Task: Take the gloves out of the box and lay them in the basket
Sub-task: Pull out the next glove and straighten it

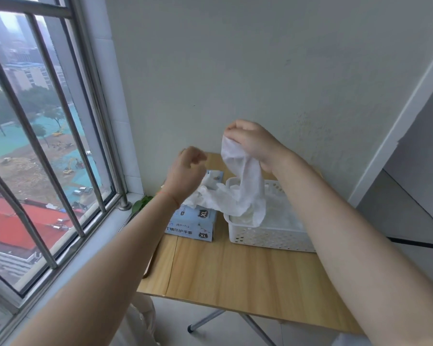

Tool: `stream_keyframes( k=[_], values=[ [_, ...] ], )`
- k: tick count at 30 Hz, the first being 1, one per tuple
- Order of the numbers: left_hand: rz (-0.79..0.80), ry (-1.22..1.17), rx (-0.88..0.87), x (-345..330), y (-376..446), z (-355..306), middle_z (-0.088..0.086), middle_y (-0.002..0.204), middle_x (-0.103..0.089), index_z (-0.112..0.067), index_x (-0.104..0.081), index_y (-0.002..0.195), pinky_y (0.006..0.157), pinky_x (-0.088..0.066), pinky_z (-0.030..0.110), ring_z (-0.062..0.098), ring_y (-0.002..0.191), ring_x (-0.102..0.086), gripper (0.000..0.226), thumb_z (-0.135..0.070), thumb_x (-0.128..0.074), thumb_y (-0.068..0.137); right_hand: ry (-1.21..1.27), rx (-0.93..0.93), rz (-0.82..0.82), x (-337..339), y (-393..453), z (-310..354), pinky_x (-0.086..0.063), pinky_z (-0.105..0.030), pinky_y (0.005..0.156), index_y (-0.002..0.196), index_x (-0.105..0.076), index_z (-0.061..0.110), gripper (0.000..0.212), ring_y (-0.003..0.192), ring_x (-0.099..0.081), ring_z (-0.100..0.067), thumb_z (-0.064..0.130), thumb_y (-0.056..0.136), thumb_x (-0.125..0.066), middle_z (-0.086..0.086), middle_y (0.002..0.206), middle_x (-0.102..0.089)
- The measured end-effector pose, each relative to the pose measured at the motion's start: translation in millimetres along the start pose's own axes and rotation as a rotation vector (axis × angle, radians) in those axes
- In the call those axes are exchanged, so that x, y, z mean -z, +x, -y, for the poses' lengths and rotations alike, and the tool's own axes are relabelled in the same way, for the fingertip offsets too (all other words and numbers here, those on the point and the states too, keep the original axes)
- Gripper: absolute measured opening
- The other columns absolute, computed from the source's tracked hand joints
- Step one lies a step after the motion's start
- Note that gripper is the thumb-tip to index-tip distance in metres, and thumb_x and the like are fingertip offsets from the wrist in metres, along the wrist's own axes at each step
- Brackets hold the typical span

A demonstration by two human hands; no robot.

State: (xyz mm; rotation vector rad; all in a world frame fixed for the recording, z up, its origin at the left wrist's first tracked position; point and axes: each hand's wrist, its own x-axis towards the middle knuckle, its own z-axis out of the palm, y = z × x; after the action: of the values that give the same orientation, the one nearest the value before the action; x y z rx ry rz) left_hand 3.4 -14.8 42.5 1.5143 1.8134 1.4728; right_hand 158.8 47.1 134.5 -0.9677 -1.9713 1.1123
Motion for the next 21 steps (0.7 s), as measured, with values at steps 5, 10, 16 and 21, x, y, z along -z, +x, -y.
stream_keyframes(
  k=[5, 10, 16, 21],
  values=[
    [0.399, -0.632, 0.091, 4, -5, -37, 0.017, 0.102, -0.057, -0.007, -0.066, 0.099, 0.097, -0.047, 0.04, 0.028, 0.098, -0.057, 0.024, -0.02, -0.058, 0.079, 0.287, 0.033, 0.043, 9, -7, 3, -0.04, -0.024, 0.066, 0.074, -0.06, 0.019, 0.021, 0.068, -0.051, -0.009, 0.014, 0.094, -0.056, 0.006, 0.068, -0.055],
    [0.552, -0.544, 0.176, 6, -11, -32, 0.009, 0.087, -0.07, -0.013, -0.077, 0.084, 0.073, -0.057, 0.029, 0.02, 0.077, -0.067, 0.006, -0.015, -0.071, 0.083, 0.226, -0.049, -0.169, 22, -9, -4, -0.039, -0.022, 0.056, 0.08, -0.058, 0.021, 0.012, 0.064, -0.052, -0.013, 0.018, 0.091, -0.054, 0.004, 0.07, -0.054],
    [0.534, -0.547, 0.254, 1, -17, -20, 0.015, 0.095, -0.071, -0.002, -0.071, 0.092, 0.088, -0.057, 0.038, 0.024, 0.09, -0.067, 0.016, -0.015, -0.065, 0.085, 0.089, -0.081, -0.267, 27, -8, -14, -0.037, -0.019, 0.054, 0.086, -0.058, 0.022, 0.008, 0.066, -0.049, -0.015, 0.022, 0.089, -0.05, 0.005, 0.073, -0.051],
    [0.362, -0.672, 0.272, 5, -11, -15, 0.01, 0.079, -0.063, -0.001, -0.063, 0.094, 0.067, -0.056, 0.026, 0.018, 0.067, -0.06, 0.016, -0.017, -0.062, 0.09, -0.004, -0.126, -0.302, 29, -6, -25, -0.041, -0.026, 0.063, 0.087, -0.055, 0.019, 0.011, 0.073, -0.051, -0.017, 0.021, 0.086, -0.045, 0.004, 0.081, -0.054]
  ],
)
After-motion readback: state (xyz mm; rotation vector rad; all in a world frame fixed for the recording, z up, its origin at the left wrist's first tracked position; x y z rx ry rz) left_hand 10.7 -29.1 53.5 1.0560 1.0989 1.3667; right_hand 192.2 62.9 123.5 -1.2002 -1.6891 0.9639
